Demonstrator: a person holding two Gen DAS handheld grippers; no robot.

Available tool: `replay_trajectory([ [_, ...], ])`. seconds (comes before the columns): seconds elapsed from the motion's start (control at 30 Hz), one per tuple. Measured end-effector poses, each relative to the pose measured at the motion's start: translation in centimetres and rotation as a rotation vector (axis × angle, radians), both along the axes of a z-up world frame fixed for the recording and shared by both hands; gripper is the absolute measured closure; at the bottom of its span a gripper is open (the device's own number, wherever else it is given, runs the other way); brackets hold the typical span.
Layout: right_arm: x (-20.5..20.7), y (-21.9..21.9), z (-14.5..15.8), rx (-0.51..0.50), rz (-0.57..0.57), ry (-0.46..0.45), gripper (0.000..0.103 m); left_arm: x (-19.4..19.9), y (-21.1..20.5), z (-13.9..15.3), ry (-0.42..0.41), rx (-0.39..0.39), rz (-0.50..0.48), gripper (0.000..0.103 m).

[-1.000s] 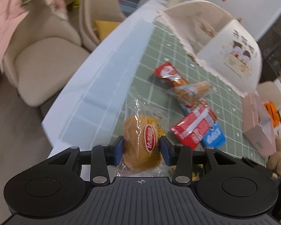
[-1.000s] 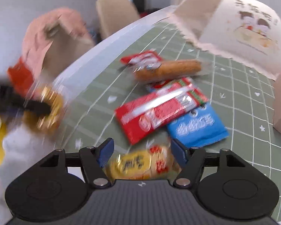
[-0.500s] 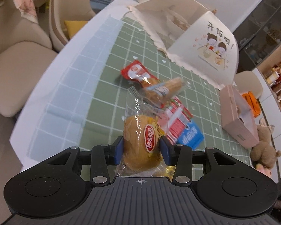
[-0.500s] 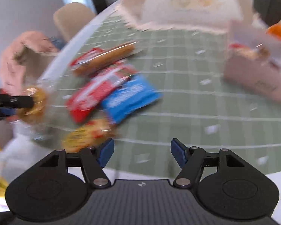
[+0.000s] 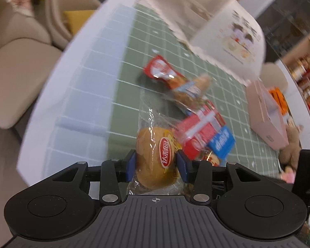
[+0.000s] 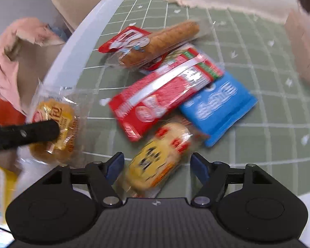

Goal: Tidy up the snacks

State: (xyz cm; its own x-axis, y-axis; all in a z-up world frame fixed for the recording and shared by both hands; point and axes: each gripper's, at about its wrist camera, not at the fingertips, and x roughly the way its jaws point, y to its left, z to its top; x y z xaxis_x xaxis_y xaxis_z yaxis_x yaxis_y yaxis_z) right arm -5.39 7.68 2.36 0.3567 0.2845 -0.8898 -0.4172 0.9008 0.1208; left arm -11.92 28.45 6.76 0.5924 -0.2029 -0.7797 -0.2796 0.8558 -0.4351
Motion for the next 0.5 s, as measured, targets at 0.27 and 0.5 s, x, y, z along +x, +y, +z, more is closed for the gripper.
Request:
replay_trajectory([
  [0.27, 1.0, -10.2, 0.2, -0.1, -0.061, -0.014, 0.069, 2.7, -6.6, 0.4, -0.008, -0.094, -0.202, 0.057],
  [0.5, 1.0, -19.8, 3.7, -0.059, -0.24, -0.096, 0.069, 4.6, -15.3, 2.0, 0.019, -0.071, -0.425, 0.057],
])
